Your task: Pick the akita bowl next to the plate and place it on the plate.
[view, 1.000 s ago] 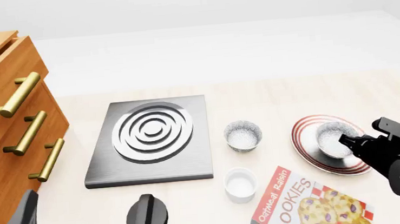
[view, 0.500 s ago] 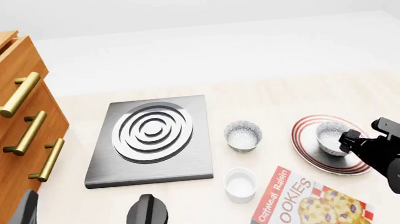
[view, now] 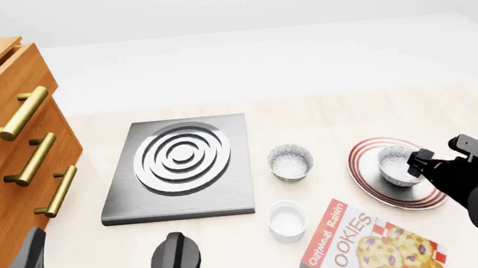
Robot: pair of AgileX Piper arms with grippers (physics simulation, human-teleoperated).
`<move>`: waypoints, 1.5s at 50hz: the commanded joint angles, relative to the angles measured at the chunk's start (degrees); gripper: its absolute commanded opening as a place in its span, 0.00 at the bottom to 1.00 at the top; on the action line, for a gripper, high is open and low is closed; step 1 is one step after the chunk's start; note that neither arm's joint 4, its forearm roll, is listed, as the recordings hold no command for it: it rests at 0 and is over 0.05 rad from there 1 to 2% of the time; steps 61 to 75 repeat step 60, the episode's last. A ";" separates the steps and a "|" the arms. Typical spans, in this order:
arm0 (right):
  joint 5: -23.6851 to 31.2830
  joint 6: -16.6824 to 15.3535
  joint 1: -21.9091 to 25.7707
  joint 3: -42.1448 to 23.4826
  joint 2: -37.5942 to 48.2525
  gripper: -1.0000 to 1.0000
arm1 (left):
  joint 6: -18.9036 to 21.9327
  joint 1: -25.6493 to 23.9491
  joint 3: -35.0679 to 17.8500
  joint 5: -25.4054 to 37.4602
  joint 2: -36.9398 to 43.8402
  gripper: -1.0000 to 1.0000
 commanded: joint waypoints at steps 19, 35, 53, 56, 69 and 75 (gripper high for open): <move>11.27 4.85 2.10 1.77 -20.44 1.00 | 0.00 0.00 0.00 0.00 0.00 1.00; 19.85 6.59 3.77 3.70 -37.40 1.00 | 0.00 0.00 0.00 0.00 0.00 1.00; 34.35 9.92 7.39 6.60 -64.23 1.00 | 0.00 0.00 0.00 0.00 0.00 1.00; 36.63 10.98 8.38 7.27 -68.18 1.00 | 0.00 0.00 0.00 0.00 0.00 1.00; 37.45 11.65 9.24 8.59 -71.51 1.00 | 0.00 0.00 0.00 0.00 0.00 1.00; 37.45 11.65 9.24 8.59 -71.51 1.00 | 0.00 0.00 0.00 0.00 0.00 1.00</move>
